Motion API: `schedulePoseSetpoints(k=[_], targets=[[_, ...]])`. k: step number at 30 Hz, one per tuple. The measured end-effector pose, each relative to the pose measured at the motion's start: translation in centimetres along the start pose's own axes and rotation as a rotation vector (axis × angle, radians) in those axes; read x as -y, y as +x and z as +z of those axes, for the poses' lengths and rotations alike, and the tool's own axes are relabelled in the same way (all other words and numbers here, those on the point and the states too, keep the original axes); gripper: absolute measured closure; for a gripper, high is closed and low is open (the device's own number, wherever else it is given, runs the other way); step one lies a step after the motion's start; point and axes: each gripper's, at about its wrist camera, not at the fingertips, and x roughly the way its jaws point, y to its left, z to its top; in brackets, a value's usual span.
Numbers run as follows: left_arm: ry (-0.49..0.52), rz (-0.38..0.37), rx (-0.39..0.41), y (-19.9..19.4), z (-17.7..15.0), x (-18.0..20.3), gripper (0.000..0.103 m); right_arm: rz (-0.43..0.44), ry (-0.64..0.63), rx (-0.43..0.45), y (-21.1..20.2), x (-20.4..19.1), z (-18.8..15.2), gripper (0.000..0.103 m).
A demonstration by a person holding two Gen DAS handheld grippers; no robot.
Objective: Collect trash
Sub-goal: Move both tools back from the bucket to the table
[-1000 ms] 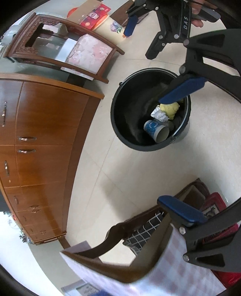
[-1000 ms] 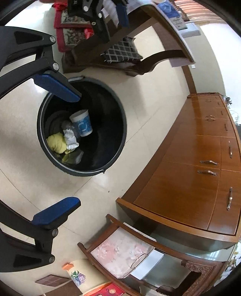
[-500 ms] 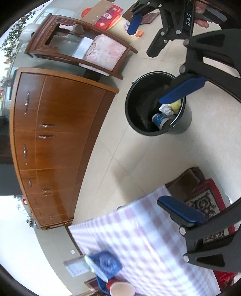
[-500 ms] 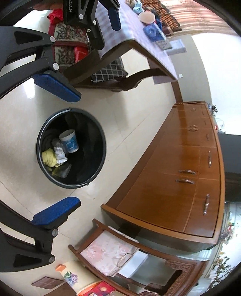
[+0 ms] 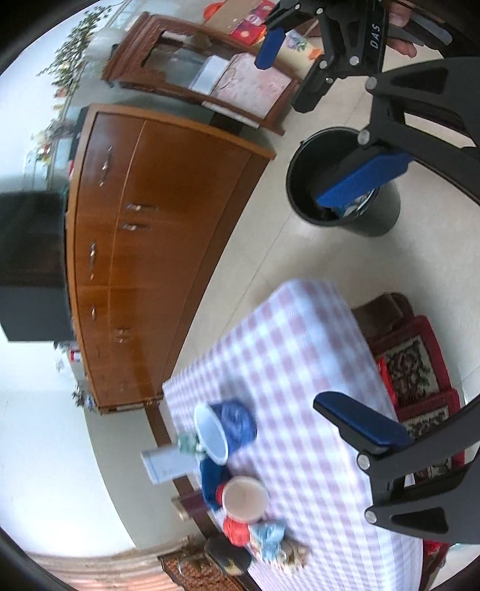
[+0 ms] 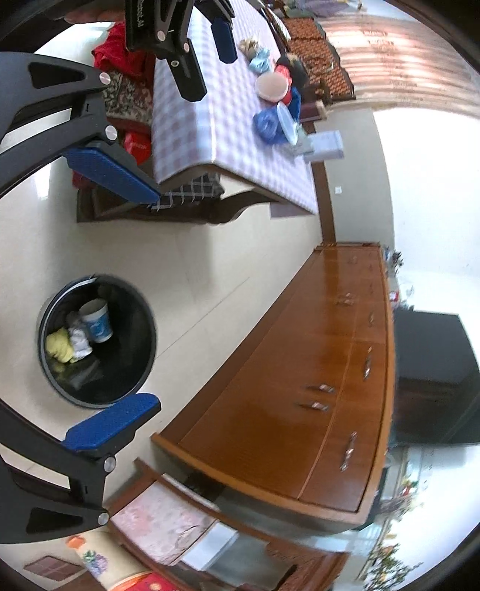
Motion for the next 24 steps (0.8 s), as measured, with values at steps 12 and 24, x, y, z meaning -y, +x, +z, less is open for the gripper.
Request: schedulePoseSetpoints(k=[12,24], targets=[[-0.097,0.152,0.052,-4.0,-1.1,-8.8,0.002,0.173,-0.077,0.090,-0.1,-8.5,4.2,0.000],[-0.228,0.286,0.058,-5.9,-3.3,-18.7,0.002,0.238,-0.140,0.049,2.9,-17.0,6.9,0.000]])
